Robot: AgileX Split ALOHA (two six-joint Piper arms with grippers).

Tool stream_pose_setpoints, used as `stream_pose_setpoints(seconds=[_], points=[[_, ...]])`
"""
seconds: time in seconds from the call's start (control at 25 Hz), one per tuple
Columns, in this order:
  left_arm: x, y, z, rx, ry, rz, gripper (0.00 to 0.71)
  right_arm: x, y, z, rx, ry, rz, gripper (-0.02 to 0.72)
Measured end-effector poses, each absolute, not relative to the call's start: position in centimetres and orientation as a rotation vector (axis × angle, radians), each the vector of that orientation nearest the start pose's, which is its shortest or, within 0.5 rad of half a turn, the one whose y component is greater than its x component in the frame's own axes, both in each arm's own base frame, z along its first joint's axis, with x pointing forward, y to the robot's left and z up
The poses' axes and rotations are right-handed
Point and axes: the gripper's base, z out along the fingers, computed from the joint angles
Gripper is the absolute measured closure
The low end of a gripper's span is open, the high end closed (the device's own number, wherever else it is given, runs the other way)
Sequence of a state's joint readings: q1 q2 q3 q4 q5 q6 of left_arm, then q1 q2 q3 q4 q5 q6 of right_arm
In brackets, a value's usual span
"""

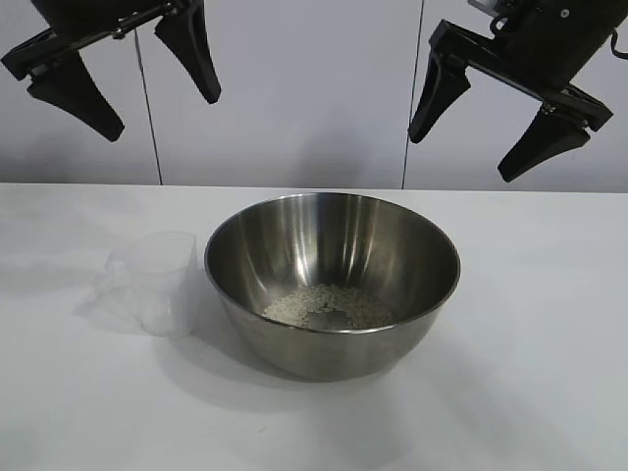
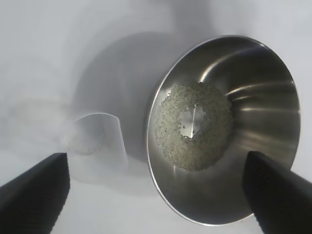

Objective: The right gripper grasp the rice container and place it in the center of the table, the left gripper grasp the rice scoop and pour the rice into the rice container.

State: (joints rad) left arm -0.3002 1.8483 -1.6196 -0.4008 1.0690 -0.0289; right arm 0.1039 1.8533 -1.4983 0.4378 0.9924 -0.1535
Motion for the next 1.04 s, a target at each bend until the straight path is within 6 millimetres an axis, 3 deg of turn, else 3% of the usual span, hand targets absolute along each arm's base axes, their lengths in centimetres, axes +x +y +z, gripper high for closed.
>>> stream_pose_setpoints(seconds=[1.04], points=[[37.54,-14.85,29.31,0.216,2.730,-0.620,0.016,38.97,7.26,25.91,-0.093,2.750,0.549,0.009]])
